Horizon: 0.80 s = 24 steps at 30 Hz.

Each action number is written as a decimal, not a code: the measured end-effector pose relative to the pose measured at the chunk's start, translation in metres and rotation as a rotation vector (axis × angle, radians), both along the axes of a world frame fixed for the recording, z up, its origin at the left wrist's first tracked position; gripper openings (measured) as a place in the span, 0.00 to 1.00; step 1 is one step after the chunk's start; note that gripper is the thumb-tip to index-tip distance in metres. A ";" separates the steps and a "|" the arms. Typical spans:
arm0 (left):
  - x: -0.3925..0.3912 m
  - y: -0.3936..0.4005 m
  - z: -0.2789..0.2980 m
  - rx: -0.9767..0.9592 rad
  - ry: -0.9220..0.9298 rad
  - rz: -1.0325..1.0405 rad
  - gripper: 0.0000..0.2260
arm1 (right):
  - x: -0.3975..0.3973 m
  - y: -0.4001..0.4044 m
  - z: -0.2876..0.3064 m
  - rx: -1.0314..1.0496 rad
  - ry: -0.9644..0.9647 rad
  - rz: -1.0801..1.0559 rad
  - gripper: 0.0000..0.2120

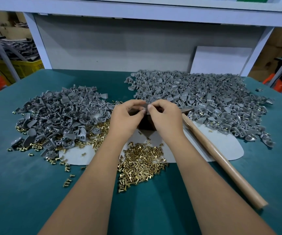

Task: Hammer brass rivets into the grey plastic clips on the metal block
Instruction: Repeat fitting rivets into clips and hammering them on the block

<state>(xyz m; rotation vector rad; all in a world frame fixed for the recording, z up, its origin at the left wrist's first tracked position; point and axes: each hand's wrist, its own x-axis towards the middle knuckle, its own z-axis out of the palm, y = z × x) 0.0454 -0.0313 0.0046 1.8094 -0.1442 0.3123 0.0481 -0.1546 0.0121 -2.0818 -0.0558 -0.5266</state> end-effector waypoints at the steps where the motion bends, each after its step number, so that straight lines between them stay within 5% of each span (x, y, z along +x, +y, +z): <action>1: 0.000 0.000 0.000 -0.004 -0.001 -0.003 0.11 | 0.001 0.000 0.000 -0.030 -0.006 -0.007 0.06; 11: 0.000 0.001 -0.002 0.007 -0.021 -0.018 0.11 | 0.003 0.008 0.003 -0.203 -0.023 -0.093 0.06; 24: 0.001 -0.003 -0.003 -0.012 -0.024 -0.008 0.12 | 0.004 0.010 0.009 -0.159 0.046 -0.081 0.07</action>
